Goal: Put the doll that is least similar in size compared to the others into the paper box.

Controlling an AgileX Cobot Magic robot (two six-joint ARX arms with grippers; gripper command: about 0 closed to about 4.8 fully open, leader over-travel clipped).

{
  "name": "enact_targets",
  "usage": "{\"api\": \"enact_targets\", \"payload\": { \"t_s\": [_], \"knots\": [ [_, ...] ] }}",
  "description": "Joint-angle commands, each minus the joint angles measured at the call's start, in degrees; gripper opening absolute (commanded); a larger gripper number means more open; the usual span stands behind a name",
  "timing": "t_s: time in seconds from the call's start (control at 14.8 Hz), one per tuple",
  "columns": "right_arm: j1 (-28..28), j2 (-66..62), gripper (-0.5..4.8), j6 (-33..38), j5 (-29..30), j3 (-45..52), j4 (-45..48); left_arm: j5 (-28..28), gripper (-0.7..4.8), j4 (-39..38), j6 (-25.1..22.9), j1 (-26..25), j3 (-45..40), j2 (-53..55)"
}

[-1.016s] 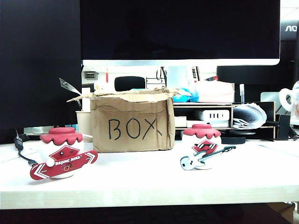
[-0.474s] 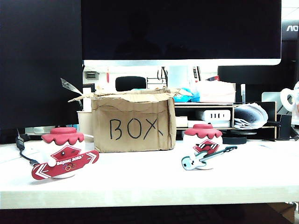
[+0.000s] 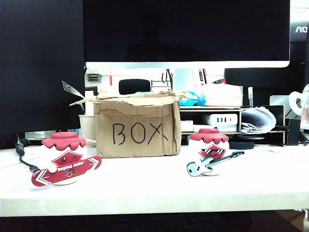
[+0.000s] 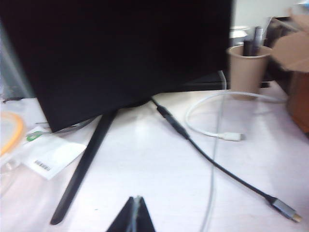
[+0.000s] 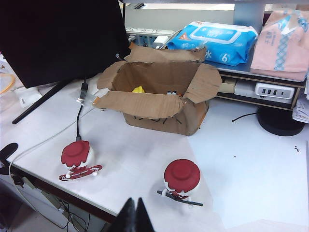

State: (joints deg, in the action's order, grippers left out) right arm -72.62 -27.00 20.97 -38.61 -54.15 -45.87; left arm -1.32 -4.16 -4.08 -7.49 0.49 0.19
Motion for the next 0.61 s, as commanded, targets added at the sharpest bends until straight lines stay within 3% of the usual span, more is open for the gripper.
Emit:
{"api": "enact_targets", "payload": {
  "t_s": [0.07, 0.61],
  "knots": [
    [-0.02, 0.22, -0.01, 0.02, -0.26, -0.26, 0.63, -0.26, -0.05, 0.13, 0.0, 0.0, 0.04, 0.0],
    [-0.02, 0.22, -0.01, 0.02, -0.26, -0.26, 0.63, 0.0, -0.05, 0.11, 0.0, 2.03, 0.04, 0.0]
  ]
}}
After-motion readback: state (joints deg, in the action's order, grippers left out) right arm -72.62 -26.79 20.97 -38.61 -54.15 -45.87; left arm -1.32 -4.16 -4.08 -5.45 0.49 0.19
